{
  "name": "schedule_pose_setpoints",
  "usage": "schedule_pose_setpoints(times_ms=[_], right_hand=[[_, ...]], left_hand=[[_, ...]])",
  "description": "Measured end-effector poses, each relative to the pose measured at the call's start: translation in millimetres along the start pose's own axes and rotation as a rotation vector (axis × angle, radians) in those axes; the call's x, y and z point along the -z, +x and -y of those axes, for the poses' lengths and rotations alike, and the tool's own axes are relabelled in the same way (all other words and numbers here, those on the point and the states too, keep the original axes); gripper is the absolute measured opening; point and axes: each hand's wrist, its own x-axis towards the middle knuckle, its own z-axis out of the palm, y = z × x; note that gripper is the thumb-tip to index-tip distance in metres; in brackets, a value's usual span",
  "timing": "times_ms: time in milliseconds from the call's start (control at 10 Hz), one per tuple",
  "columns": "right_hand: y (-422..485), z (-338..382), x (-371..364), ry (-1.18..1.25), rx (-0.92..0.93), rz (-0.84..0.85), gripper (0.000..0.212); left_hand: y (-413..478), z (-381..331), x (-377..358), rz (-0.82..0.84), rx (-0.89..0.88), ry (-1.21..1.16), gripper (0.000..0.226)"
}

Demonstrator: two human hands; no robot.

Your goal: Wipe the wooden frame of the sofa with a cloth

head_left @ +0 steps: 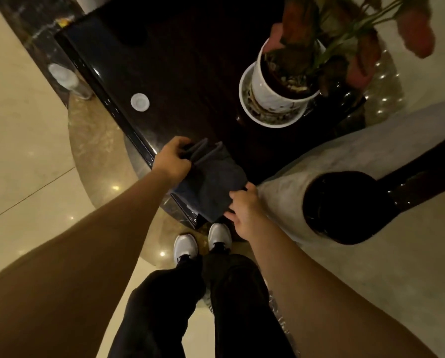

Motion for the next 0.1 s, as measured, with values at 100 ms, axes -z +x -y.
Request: schedule_pose_setpoints(times_ms=[100], right_hand=[[-12.8, -5.1, 6.4, -0.173, 0.033, -0.031, 0.058]], left_hand=[[-12.5, 4.5, 7.8, -0.025, 0.000, 0.079, 0.059]])
